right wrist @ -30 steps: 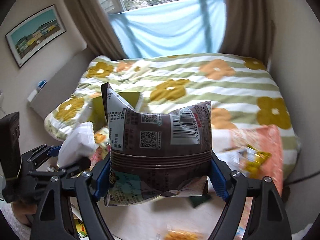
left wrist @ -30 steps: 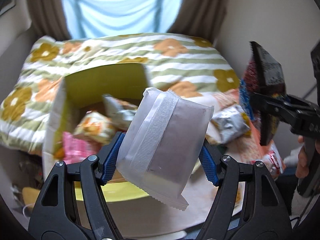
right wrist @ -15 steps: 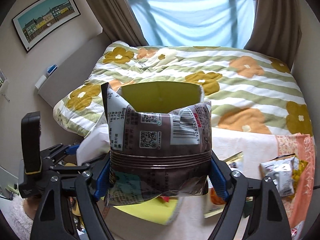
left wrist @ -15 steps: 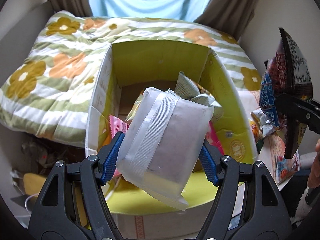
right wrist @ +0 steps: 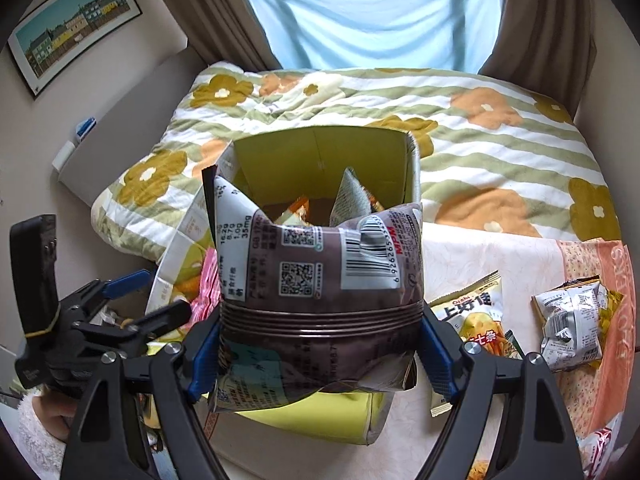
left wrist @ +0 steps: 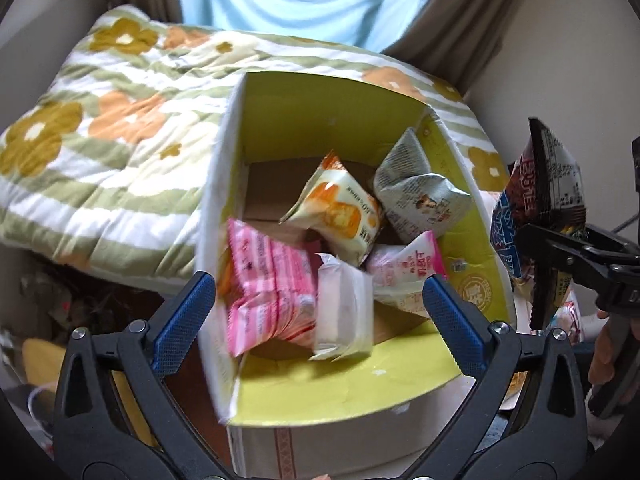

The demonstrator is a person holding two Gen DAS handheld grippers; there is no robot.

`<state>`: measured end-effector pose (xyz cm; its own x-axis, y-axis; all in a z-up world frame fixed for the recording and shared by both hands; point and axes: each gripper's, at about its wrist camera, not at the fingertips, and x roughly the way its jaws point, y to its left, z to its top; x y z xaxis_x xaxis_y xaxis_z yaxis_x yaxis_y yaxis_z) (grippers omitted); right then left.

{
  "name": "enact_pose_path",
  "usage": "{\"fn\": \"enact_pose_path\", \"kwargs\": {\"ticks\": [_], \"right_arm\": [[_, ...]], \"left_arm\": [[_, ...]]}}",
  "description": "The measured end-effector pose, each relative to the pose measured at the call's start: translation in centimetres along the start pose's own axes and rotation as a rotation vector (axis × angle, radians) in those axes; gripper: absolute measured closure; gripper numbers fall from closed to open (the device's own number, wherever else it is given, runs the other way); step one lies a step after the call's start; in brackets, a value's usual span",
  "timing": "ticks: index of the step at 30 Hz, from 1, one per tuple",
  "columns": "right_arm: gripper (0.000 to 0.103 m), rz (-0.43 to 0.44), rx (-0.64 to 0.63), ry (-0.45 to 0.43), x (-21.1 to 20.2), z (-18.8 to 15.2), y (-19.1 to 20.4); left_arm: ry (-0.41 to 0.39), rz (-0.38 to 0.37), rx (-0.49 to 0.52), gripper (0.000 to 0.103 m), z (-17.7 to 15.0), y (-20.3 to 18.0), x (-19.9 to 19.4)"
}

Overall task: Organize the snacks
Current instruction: 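Carry the white pouch and brown bag over the box and release them, then move both grippers back over the table toward the remaining snacks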

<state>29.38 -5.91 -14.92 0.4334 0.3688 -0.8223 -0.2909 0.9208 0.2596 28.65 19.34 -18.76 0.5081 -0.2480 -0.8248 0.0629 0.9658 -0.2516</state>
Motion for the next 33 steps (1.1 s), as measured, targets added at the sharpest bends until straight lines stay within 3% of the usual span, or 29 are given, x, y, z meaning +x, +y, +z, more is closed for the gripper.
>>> {"fn": "enact_pose_path", "kwargs": {"ticks": [9,12,16,25,33], "right_arm": [[0.020,0.037,-0.044,0.052,1.2,0.0,1.4],[0.015,0.020,-0.028,0.025,1.2,-0.2,1.4],[0.001,0.025,-0.016,-0.010,0.8,-0.9,1.1],[0.001,-0.002,-0.054,-0.054,-0.1,-1.5,2.6],[0.001,-0.016,-0.027,-0.020,-0.3,-2.0,2.4]], "left_arm": [[-0.035,0.069,0.002,0.000,-1.1,0.5,-2.0],[-0.047,0.057,0.005,0.000,-1.0,0.3,-2.3],[-0.063,0.072,0.026,0.000,-1.2,0.0,-2.7],[-0.079,0.050,0.009,0.000,-1.8,0.9,-3.4],[-0.084,0.032,0.029,0.000,-1.6,0.6,-3.3]]}}
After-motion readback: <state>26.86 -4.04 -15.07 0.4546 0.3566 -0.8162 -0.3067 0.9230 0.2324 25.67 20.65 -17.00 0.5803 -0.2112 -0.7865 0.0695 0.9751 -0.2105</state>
